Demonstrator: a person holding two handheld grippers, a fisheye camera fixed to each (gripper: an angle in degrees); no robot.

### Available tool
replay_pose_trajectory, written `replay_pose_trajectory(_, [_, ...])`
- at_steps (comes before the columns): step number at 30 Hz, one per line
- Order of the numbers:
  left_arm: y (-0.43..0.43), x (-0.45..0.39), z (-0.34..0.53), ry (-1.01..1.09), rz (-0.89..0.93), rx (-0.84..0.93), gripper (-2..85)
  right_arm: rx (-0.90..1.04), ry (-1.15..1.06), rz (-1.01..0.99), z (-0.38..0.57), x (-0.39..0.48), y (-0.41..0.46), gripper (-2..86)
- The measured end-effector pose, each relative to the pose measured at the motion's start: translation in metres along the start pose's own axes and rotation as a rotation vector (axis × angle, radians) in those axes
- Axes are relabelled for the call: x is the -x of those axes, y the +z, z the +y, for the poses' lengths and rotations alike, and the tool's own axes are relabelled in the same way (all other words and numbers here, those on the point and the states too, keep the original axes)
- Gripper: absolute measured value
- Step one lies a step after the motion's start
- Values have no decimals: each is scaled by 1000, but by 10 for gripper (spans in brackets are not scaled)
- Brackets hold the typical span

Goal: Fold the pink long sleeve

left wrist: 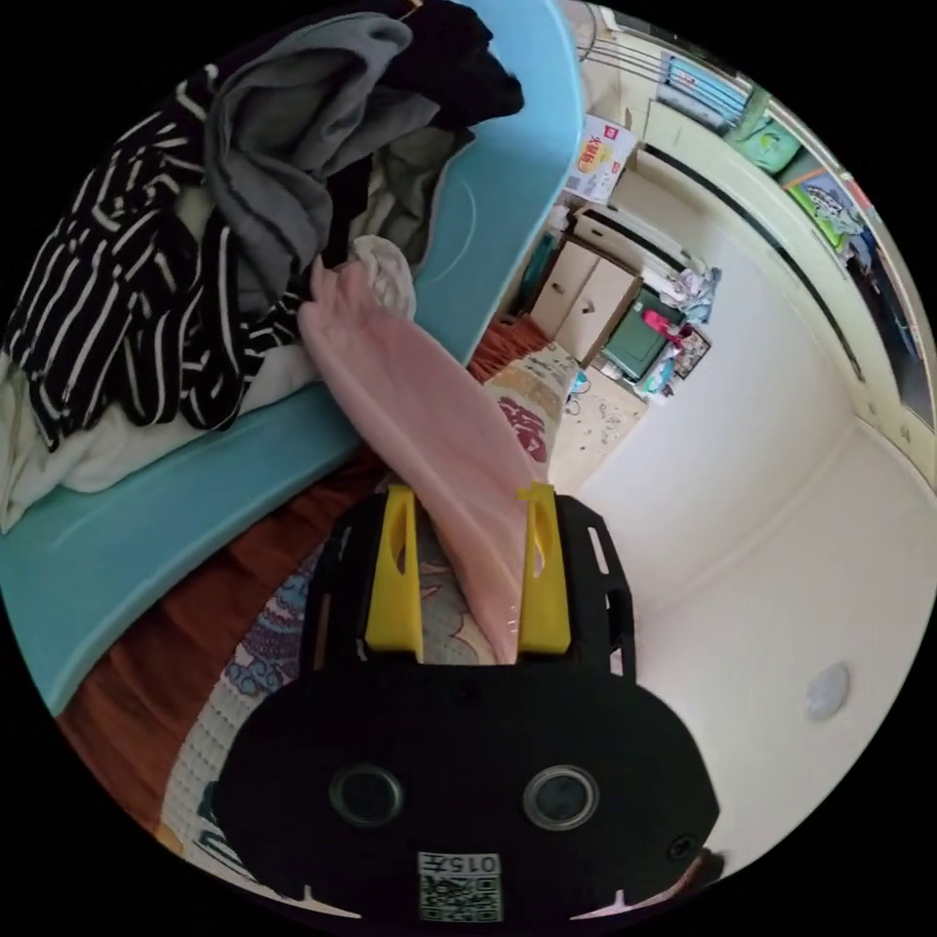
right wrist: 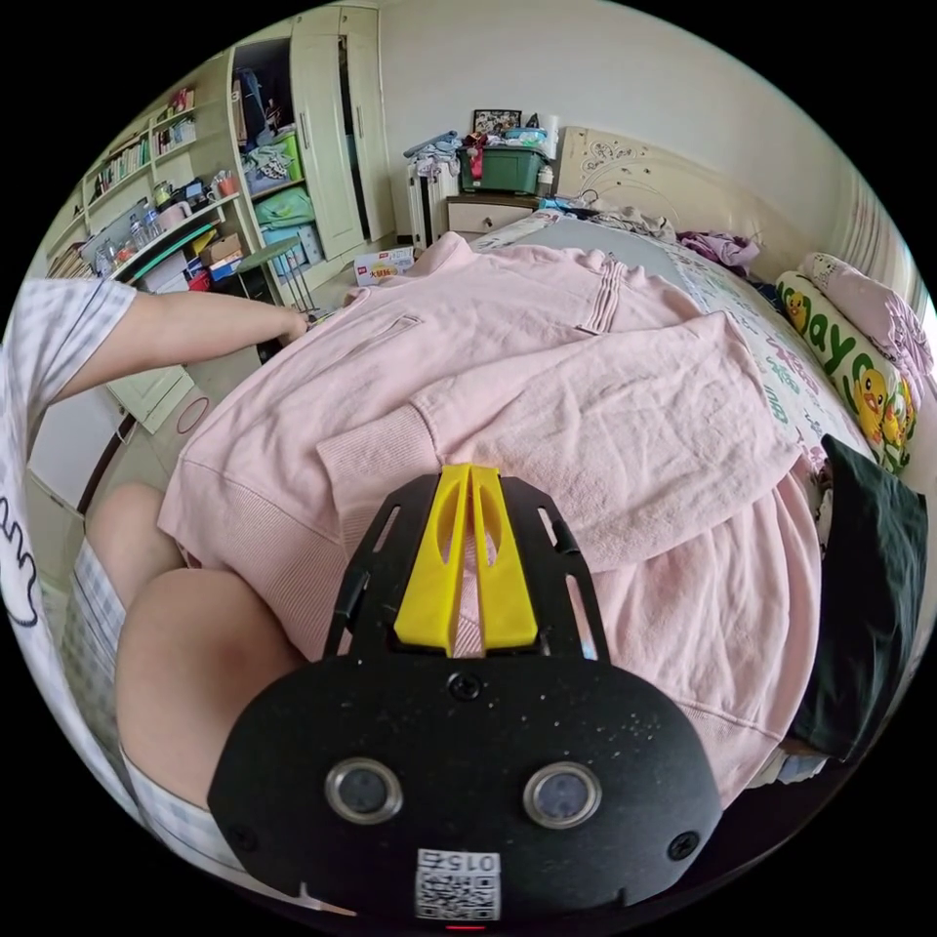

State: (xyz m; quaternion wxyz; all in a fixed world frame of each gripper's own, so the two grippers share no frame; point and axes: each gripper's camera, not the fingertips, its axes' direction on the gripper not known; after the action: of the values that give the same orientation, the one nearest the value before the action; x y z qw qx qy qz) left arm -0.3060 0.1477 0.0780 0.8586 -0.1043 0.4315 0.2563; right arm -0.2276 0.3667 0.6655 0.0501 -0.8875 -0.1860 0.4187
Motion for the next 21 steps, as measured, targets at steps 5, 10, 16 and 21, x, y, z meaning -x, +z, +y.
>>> replay_pose_trajectory(5, [-15, -58, 35, 269, -38, -165, 72, -5, 1, 2, -5, 0, -2, -5])
replay_pose_trajectory(10, [20, -238, 178, 1020, -198, -140, 11, 18, 50, -67, -18, -16, -4, -5])
replay_pose_trajectory(16, [113, -197, 489, 1778, -548, 367, 1, 47, 178, -137, -39, -37, -27, -5])
replay_pose_trajectory(21, [132, -89, 475, 1402, -674, 546, -1, -13, 289, -134, -28, -83, -76, -3])
